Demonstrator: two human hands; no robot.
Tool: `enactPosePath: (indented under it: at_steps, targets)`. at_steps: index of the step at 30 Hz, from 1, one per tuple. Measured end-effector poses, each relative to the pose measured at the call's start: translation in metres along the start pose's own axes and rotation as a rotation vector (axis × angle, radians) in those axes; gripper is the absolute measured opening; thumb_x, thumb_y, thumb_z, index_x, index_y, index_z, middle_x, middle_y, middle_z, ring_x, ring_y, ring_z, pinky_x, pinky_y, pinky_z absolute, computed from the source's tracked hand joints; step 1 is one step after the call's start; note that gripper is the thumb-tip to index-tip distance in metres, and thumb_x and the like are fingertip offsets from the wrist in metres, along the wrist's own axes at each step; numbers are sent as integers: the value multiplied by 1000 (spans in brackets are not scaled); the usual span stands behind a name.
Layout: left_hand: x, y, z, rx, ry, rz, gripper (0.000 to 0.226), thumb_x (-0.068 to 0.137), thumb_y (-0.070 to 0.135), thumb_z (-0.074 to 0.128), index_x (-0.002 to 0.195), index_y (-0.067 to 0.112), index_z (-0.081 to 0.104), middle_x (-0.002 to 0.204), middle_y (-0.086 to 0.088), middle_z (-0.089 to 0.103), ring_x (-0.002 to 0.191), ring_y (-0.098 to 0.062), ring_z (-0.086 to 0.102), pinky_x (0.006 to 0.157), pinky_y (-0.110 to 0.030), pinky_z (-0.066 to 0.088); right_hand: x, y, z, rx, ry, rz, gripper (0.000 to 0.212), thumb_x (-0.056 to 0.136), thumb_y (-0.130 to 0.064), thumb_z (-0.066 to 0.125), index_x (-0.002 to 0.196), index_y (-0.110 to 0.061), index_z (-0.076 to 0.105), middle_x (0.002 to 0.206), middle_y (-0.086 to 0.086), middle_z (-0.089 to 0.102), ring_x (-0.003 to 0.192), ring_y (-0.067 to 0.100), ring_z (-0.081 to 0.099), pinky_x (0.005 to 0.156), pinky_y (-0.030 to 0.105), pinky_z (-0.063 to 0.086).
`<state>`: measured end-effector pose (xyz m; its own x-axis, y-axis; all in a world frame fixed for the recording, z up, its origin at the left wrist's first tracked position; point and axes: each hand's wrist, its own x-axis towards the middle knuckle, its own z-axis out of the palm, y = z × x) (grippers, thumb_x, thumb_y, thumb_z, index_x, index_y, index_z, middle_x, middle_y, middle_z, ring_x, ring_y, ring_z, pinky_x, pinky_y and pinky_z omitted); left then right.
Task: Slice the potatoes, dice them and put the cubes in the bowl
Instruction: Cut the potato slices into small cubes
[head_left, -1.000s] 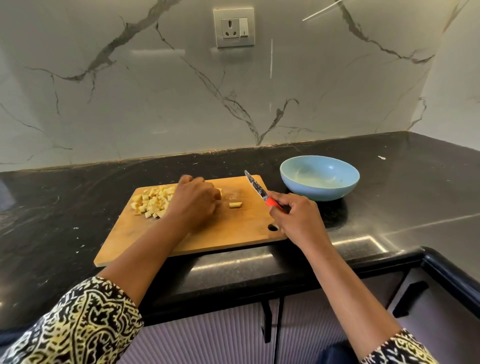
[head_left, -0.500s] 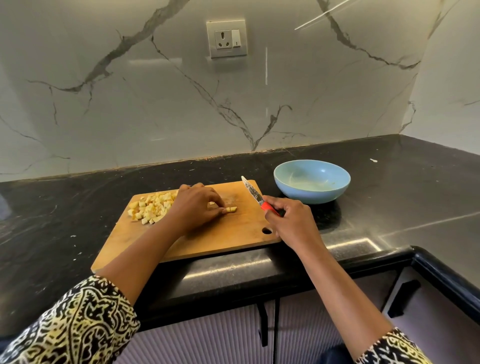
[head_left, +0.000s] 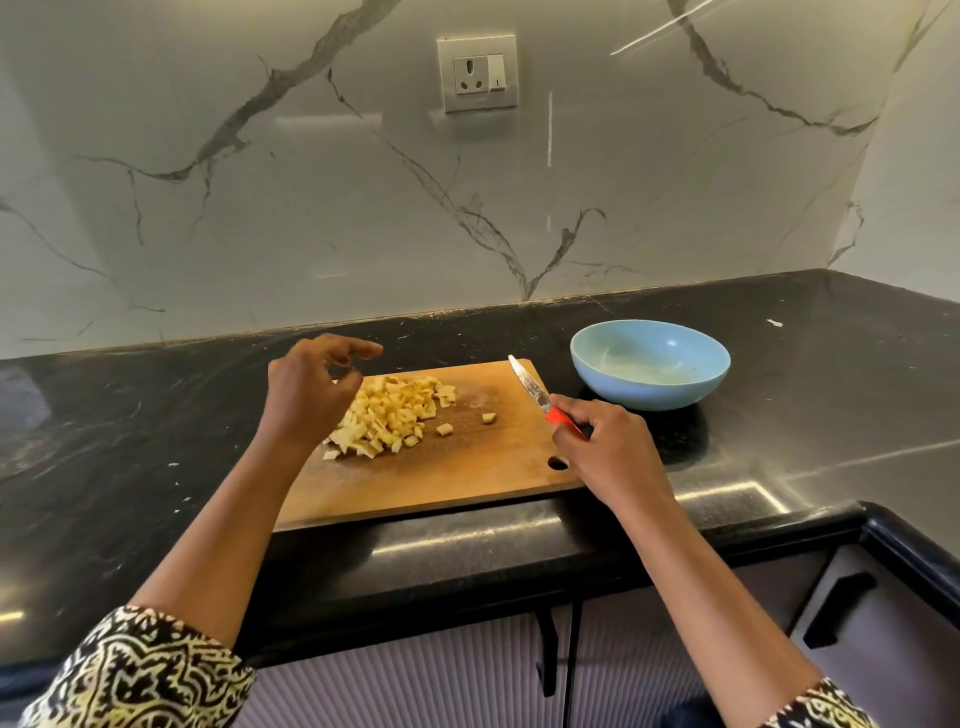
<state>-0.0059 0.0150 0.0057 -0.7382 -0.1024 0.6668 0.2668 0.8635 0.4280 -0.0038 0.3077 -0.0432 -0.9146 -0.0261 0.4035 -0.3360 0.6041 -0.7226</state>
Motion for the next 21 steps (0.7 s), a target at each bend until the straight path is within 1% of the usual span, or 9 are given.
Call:
enactPosePath:
  at_steps: [1, 3, 6, 9, 11, 13, 16, 18, 21]
  targets:
    - [2, 0, 1, 0, 18, -12, 32, 84, 2, 61, 102, 26, 71, 93, 9, 61, 81, -14, 59, 80, -54, 52, 0, 0, 0, -1, 0, 1, 35, 92, -28, 61, 127, -27, 62, 88, -6, 65, 67, 6, 53, 59, 15, 37]
    - [2, 5, 8, -7, -50, 19, 30, 85, 3, 61, 105, 23, 71, 99, 4, 64, 87, -15, 59, 84, -52, 51, 1, -1, 0, 7, -2, 8, 36, 91, -28, 61, 127, -28, 62, 91, -7, 66, 71, 7, 56, 63, 18, 44]
    - [-1, 21, 26, 97, -305, 174, 26, 89, 16, 63, 112, 27, 68, 119, 3, 64, 110, -18, 55, 96, -45, 42, 1, -1, 0, 15, -2, 23, 36, 91, -28, 62, 127, -28, 62, 95, -8, 67, 74, 8, 59, 67, 22, 50]
    - [6, 38, 44, 201, -494, 306, 27, 93, 30, 57, 120, 32, 63, 127, 8, 59, 116, -14, 50, 95, -37, 37, 1, -1, 0, 28, -8, 35, 36, 91, -28, 62, 127, -28, 62, 94, -6, 67, 73, 8, 59, 71, 27, 53]
    - [14, 49, 56, 169, -636, 326, 29, 92, 34, 58, 121, 31, 63, 124, 9, 61, 110, -9, 52, 92, -29, 42, 2, -2, 0, 27, -16, 48, 36, 91, -29, 62, 127, -29, 62, 98, -7, 67, 76, 9, 62, 75, 30, 56]
    - [23, 59, 69, 159, -737, 333, 26, 90, 34, 62, 114, 29, 67, 114, 9, 65, 99, -7, 56, 80, -18, 43, 2, -3, -1, 24, -21, 60, 37, 91, -30, 62, 128, -29, 61, 101, -8, 67, 77, 9, 63, 76, 31, 57]
    - [35, 64, 78, 90, -853, 259, 17, 87, 25, 67, 103, 23, 71, 104, 4, 66, 91, -10, 57, 74, -17, 43, 2, -4, -2, 29, -26, 70, 38, 91, -29, 62, 128, -29, 60, 99, -9, 67, 75, 10, 63, 75, 32, 57]
    - [43, 63, 74, 92, -875, 247, 13, 86, 22, 68, 98, 20, 71, 100, 4, 68, 86, -8, 57, 72, -15, 43, 1, -4, -2, 38, -22, 72, 37, 91, -28, 62, 128, -29, 61, 97, -8, 68, 73, 10, 62, 74, 32, 57]
    - [53, 52, 59, 139, -831, 256, 11, 85, 19, 69, 95, 21, 71, 94, 7, 67, 83, -6, 57, 71, -14, 42, 1, -5, -2, 27, -20, 63, 36, 91, -29, 62, 127, -30, 61, 94, -8, 68, 70, 9, 62, 70, 31, 56]
